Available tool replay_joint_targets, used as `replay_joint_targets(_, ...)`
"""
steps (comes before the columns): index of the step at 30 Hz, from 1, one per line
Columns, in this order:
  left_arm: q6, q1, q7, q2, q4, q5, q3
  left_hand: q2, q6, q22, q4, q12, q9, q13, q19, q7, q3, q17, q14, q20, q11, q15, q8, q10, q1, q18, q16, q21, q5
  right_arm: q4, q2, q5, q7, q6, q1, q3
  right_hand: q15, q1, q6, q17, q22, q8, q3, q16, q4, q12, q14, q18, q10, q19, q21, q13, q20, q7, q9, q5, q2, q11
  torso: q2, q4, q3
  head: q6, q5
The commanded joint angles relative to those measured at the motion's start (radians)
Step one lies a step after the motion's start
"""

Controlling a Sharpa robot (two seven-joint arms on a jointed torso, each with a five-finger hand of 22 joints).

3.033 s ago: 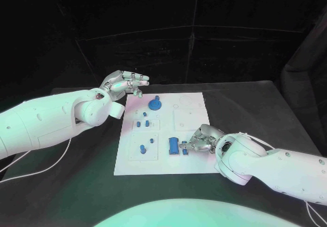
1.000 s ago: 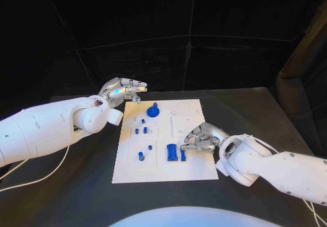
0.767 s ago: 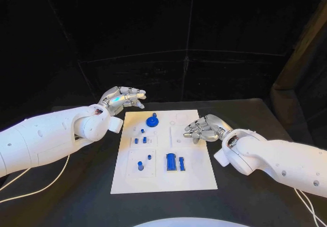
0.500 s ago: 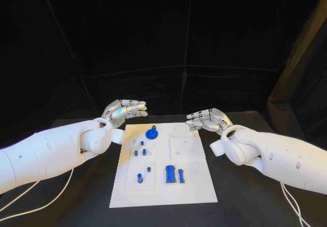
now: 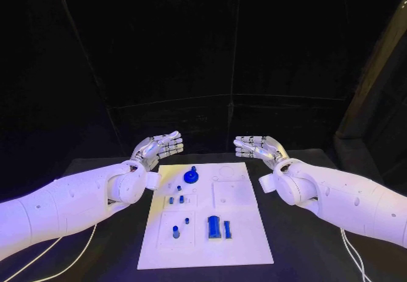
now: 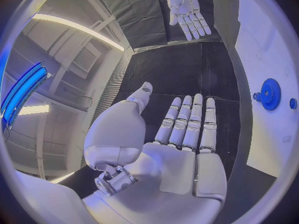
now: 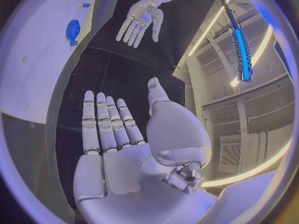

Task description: Assemble the parts on the task board

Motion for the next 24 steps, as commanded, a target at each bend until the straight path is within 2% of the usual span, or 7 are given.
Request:
replay_joint_targets(1, -0.066, -0.006, 0.008, -0.005, 0.03, -0.015, 0.008, 0.025, -0.245, -0.065, 0.026, -0.025, -0.023, -0.022, -0.174, -0.04, -0.073, -0.039, -0.223, -0.067, -0.042, -0.038, -0.024, -0.256, -0.306, -0.044, -0.055, -0.042, -0.02, 0.043, -0.013, 0.048, 0.031, -0.071, -0.002, 0.001, -0.075, -0.335, -0.23, -0.026, -0.098, -0.022, 0.034, -0.022, 0.033, -0.022, -0.269, -0.046, -0.253, -0.248, -0.095, -0.027, -0.052, -0.037, -0.026, -0.039, -0.028, -0.037, -0.012, 0.031, -0.0006, 0.006, -0.009)
replay_joint_targets(4, -0.142, -0.021, 0.013, -0.014, 0.079, -0.027, 0.022, 0.025, -0.31, -0.083, 0.026, -0.025, -0.023, -0.022, -0.22, -0.051, -0.093, -0.049, -0.283, -0.085, -0.054, -0.048, -0.024, -0.324, -0.387, -0.055, -0.069, -0.053, -0.02, 0.115, -0.042, 0.104, 0.062, -0.148, -0.012, 0.001, -0.075, -0.437, -0.299, -0.026, -0.098, -0.022, 0.11, -0.022, 0.033, -0.022, -0.35, -0.057, -0.329, -0.324, -0.095, -0.027, -0.068, -0.048, -0.026, -0.051, -0.028, -0.049, -0.021, 0.0524, -0.0007, 0.01, -0.016)
replay_joint_targets(5, -0.169, -0.026, 0.016, -0.017, 0.096, -0.032, 0.027, 0.025, -0.329, -0.088, 0.026, -0.025, -0.023, -0.022, -0.234, -0.054, -0.099, -0.122, -0.3, -0.09, -0.057, -0.119, -0.024, -0.344, -0.411, -0.055, -0.074, -0.057, -0.02, 0.14, -0.052, 0.123, 0.073, -0.175, -0.016, 0.001, -0.075, -0.461, -0.316, -0.026, -0.098, -0.022, 0.11, -0.022, 0.033, -0.022, -0.37, -0.057, -0.348, -0.342, -0.095, -0.027, -0.072, -0.119, -0.026, -0.053, -0.028, -0.121, -0.023, 0.0562, -0.0007, 0.011, -0.018)
replay_joint_targets(8, -0.259, -0.043, 0.022, -0.027, 0.153, -0.047, 0.044, 0.025, -0.38, -0.101, 0.026, -0.025, -0.023, -0.022, -0.27, -0.126, -0.114, -0.122, -0.347, -0.104, -0.133, -0.119, -0.024, -0.397, -0.475, -0.065, -0.085, -0.131, -0.02, 0.217, -0.083, 0.182, 0.107, -0.257, -0.027, 0.001, -0.075, -0.531, -0.365, -0.026, -0.098, -0.022, 0.11, -0.022, 0.033, -0.022, -0.427, -0.068, -0.401, -0.394, -0.095, -0.027, -0.082, -0.119, -0.026, -0.125, -0.028, -0.121, -0.025, 0.0615, -0.0008, 0.012, -0.019)
replay_joint_targets(13, -0.428, -0.075, 0.035, -0.047, 0.261, -0.075, 0.076, 0.025, -0.457, -0.122, 0.026, -0.025, -0.023, -0.022, -0.324, -0.126, -0.136, -0.122, -0.417, -0.125, -0.133, -0.119, -0.024, -0.477, -0.57, -0.076, -0.171, -0.131, -0.02, 0.319, -0.124, 0.261, 0.153, -0.367, -0.041, 0.0, -0.075, -0.637, -0.437, -0.026, -0.098, -0.022, 0.11, -0.022, 0.033, -0.022, -0.511, -0.079, -0.48, -0.472, -0.095, -0.027, -0.167, -0.119, -0.026, -0.125, -0.028, -0.121, -0.025, 0.0616, -0.0008, 0.012, -0.019)
replay_joint_targets(14, -0.453, -0.079, 0.037, -0.05, 0.277, -0.079, 0.081, 0.025, -0.469, -0.125, 0.026, -0.025, -0.023, -0.022, -0.333, -0.126, -0.14, -0.122, -0.428, -0.128, -0.133, -0.119, -0.024, -0.49, -0.585, -0.146, -0.171, -0.131, -0.02, 0.331, -0.129, 0.27, 0.158, -0.379, -0.043, 0.0, -0.075, -0.654, -0.448, -0.026, -0.098, -0.022, 0.11, -0.022, 0.033, -0.022, -0.524, -0.079, -0.493, -0.484, -0.095, -0.027, -0.167, -0.119, -0.026, -0.125, -0.028, -0.121, -0.025, 0.0616, -0.0008, 0.012, -0.019)
replay_joint_targets(24, -0.595, -0.106, 0.048, -0.066, 0.367, -0.102, 0.108, 0.025, -0.57, -0.204, 0.026, -0.025, -0.023, -0.022, -0.406, -0.126, -0.23, -0.122, -0.52, -0.21, -0.133, -0.119, -0.024, -0.595, -0.711, -0.146, -0.171, -0.131, -0.02, 0.364, -0.143, 0.295, 0.173, -0.415, -0.047, 0.0, -0.075, -0.799, -0.548, -0.026, -0.098, -0.022, 0.11, -0.022, 0.033, -0.022, -0.641, -0.154, -0.603, -0.593, -0.095, -0.027, -0.167, -0.119, -0.026, -0.125, -0.028, -0.121, -0.025, 0.0616, -0.0008, 0.012, -0.019)
